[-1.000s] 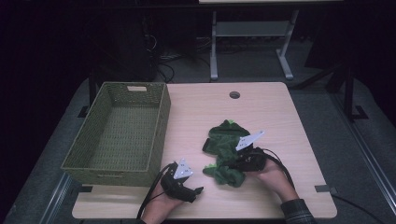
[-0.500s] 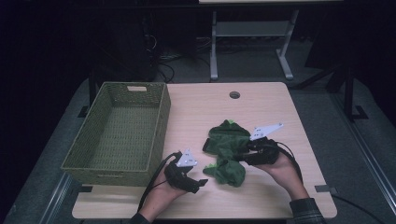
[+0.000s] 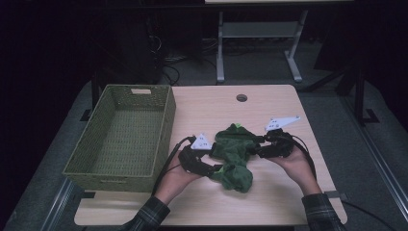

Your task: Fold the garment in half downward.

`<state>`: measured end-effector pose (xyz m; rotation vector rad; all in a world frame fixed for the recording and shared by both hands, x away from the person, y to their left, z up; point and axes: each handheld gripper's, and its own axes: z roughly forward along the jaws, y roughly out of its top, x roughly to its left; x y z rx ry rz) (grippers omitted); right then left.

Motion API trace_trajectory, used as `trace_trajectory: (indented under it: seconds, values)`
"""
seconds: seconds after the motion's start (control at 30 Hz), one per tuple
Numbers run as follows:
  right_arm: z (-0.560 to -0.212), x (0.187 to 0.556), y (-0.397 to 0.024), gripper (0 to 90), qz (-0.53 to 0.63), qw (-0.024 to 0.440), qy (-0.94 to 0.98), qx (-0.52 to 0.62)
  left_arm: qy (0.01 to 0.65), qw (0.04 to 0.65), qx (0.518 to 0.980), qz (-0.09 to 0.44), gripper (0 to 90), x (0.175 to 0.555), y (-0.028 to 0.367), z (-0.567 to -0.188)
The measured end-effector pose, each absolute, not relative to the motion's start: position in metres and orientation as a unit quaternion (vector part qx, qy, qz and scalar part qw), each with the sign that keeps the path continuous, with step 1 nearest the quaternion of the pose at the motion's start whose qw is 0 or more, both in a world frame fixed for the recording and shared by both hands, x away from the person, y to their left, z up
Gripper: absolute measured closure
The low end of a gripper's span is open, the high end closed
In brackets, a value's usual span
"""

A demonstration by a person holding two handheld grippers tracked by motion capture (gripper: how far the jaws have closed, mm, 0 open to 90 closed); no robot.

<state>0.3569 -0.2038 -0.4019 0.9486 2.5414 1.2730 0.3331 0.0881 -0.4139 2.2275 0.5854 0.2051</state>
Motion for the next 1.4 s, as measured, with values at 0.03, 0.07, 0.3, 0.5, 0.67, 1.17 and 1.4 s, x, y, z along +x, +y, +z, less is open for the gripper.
trace_trajectory:
  seconds: [0.03,0.07,0.3,0.5,0.67,1.17,1.4]
  values:
    - [-0.401,0.360,-0.204,47.5,0.425,0.075,0.845,0.317,0.234,0.406,0.880,0.081,28.8,0.337,0.087,-0.412]
    - [-0.401,0.362,-0.205,47.6,0.431,0.080,0.841,0.316,0.235,0.410,0.878,0.082,29.7,0.340,0.086,-0.410]
    - [-0.399,0.384,-0.206,46.8,0.420,0.093,0.840,0.332,0.237,0.397,0.881,0.104,34.6,0.369,0.076,-0.403]
    - [-0.404,0.401,-0.212,47.9,0.419,0.102,0.831,0.351,0.262,0.385,0.877,0.119,39.4,0.400,0.075,-0.409]
    - [-0.420,0.415,-0.215,49.3,0.413,0.100,0.828,0.365,0.277,0.377,0.875,0.123,42.6,0.424,0.069,-0.414]
    - [-0.461,0.438,-0.218,56.7,0.369,0.070,0.836,0.399,0.275,0.351,0.891,0.088,44.7,0.454,0.056,-0.452]
    - [-0.465,0.438,-0.211,68.6,0.363,0.066,0.843,0.391,0.266,0.337,0.899,0.088,56.5,0.456,0.054,-0.458]
